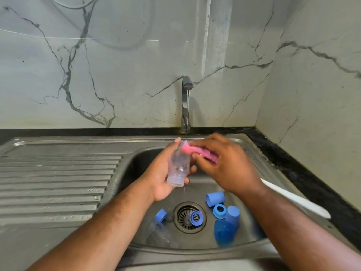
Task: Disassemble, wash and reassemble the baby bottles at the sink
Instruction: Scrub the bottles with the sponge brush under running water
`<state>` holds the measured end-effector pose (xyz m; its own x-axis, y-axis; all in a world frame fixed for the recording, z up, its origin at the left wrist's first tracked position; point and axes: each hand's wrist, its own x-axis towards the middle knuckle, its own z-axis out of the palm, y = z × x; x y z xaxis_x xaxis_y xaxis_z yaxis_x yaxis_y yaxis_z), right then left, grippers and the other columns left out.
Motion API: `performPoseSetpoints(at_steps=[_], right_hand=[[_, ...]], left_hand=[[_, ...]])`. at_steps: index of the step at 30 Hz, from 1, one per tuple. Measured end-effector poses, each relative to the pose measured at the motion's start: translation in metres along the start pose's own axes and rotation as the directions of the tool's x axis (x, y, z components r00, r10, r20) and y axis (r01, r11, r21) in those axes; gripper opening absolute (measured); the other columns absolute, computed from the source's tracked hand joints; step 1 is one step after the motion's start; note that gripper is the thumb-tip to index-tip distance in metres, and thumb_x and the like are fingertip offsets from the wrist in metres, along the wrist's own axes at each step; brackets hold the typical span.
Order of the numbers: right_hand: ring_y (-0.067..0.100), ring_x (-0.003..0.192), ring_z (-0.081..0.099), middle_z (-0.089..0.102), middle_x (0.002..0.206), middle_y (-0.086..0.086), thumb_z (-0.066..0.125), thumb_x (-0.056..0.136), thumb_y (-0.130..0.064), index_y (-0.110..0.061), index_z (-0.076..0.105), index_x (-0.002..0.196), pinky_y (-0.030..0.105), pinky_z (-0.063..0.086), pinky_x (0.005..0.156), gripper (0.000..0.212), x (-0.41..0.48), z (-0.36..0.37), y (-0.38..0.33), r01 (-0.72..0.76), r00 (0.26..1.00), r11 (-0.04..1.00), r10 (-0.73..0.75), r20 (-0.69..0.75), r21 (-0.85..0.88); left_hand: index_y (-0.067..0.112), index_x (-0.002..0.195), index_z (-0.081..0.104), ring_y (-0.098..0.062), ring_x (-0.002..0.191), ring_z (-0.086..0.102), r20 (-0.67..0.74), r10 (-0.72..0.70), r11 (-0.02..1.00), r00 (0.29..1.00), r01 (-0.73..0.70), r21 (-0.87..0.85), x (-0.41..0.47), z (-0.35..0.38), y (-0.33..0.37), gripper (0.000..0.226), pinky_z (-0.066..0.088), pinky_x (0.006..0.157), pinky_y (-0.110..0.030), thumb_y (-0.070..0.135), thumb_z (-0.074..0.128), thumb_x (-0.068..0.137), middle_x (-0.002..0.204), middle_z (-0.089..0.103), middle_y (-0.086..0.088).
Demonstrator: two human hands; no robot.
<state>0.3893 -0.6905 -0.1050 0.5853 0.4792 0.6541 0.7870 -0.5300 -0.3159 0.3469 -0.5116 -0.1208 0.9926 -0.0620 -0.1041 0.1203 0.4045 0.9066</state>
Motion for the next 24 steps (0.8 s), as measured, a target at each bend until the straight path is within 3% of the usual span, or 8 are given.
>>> performPoseSetpoints(at_steps=[1, 5, 9, 13, 17, 21, 24], right_hand=[[0.002, 0.082, 0.058, 0.059, 0.106, -0.019, 0.061, 0.091, -0.046, -0.039, 0.067, 0.126, 0.032, 0.054, 0.065, 0.036, 0.0, 0.0, 0.001, -0.02, 1.0, 1.0, 0.02, -0.01, 0.018], [0.005, 0.087, 0.063, 0.062, 0.108, -0.02, 0.071, 0.089, -0.04, -0.039, 0.069, 0.124, 0.028, 0.054, 0.068, 0.035, -0.004, 0.002, -0.003, 0.144, 0.968, 0.973, -0.177, 0.178, 0.182], [0.001, 0.088, 0.059, 0.061, 0.107, -0.019, 0.066, 0.09, -0.042, -0.039, 0.066, 0.124, 0.03, 0.054, 0.071, 0.034, 0.001, 0.001, 0.006, -0.039, 0.999, 0.997, 0.04, -0.007, 0.068], [0.0, 0.089, 0.061, 0.061, 0.108, -0.021, 0.072, 0.089, -0.039, -0.038, 0.067, 0.123, 0.02, 0.049, 0.07, 0.034, -0.003, 0.001, -0.002, 0.117, 0.979, 0.982, -0.139, 0.151, 0.15], [0.001, 0.086, 0.06, 0.06, 0.106, -0.02, 0.068, 0.09, -0.041, -0.04, 0.067, 0.122, 0.028, 0.052, 0.067, 0.032, 0.001, -0.003, 0.003, -0.015, 1.0, 0.998, 0.014, 0.006, 0.069], [0.0, 0.086, 0.06, 0.06, 0.107, -0.024, 0.067, 0.089, -0.046, -0.046, 0.066, 0.123, 0.022, 0.051, 0.067, 0.035, -0.004, -0.002, -0.008, 0.161, 0.957, 0.974, -0.194, 0.215, 0.161], [-0.001, 0.086, 0.059, 0.058, 0.109, -0.023, 0.062, 0.09, -0.049, -0.045, 0.064, 0.126, 0.028, 0.056, 0.071, 0.036, 0.0, -0.001, -0.003, 0.028, 0.995, 0.999, -0.031, 0.096, 0.032]], left_hand=[[0.021, 0.093, 0.076, -0.017, 0.069, 0.059, -0.01, 0.001, 1.0, 1.0, -0.001, 0.0, 0.0, 0.001, -0.001, 0.044, 0.043, 0.054, -0.027, 0.057, 0.051, 0.097, 0.086, 0.067, -0.006], [0.012, 0.099, 0.075, -0.023, 0.076, 0.059, -0.045, -0.047, 0.994, 0.998, 0.042, -0.101, 0.004, -0.005, -0.004, 0.059, 0.043, 0.065, -0.033, 0.062, 0.045, 0.097, 0.091, 0.066, -0.015], [0.014, 0.086, 0.079, -0.019, 0.061, 0.057, 0.023, -0.017, 0.994, 1.0, 0.02, -0.11, 0.003, -0.003, -0.003, 0.06, 0.042, 0.049, -0.026, 0.052, 0.035, 0.101, 0.082, 0.067, -0.011], [0.013, 0.094, 0.074, -0.019, 0.064, 0.064, 0.004, -0.019, 0.993, 1.0, 0.019, -0.117, 0.0, -0.002, -0.002, 0.055, 0.049, 0.053, -0.028, 0.054, 0.038, 0.102, 0.082, 0.069, -0.012], [0.017, 0.099, 0.076, -0.02, 0.074, 0.066, 0.004, 0.031, 0.999, 1.0, -0.031, -0.014, 0.0, 0.0, 0.001, 0.044, 0.053, 0.06, -0.033, 0.054, 0.051, 0.098, 0.093, 0.071, -0.011], [0.01, 0.11, 0.073, -0.028, 0.09, 0.068, 0.018, 0.015, 1.0, 1.0, -0.015, 0.017, -0.001, 0.0, 0.002, 0.055, 0.052, 0.082, -0.04, 0.059, 0.052, 0.095, 0.101, 0.071, -0.018], [0.011, 0.113, 0.07, -0.024, 0.079, 0.066, -0.003, -0.004, 1.0, 1.0, 0.004, 0.017, 0.001, -0.002, -0.001, 0.063, 0.052, 0.066, -0.035, 0.062, 0.036, 0.101, 0.096, 0.07, -0.015]])
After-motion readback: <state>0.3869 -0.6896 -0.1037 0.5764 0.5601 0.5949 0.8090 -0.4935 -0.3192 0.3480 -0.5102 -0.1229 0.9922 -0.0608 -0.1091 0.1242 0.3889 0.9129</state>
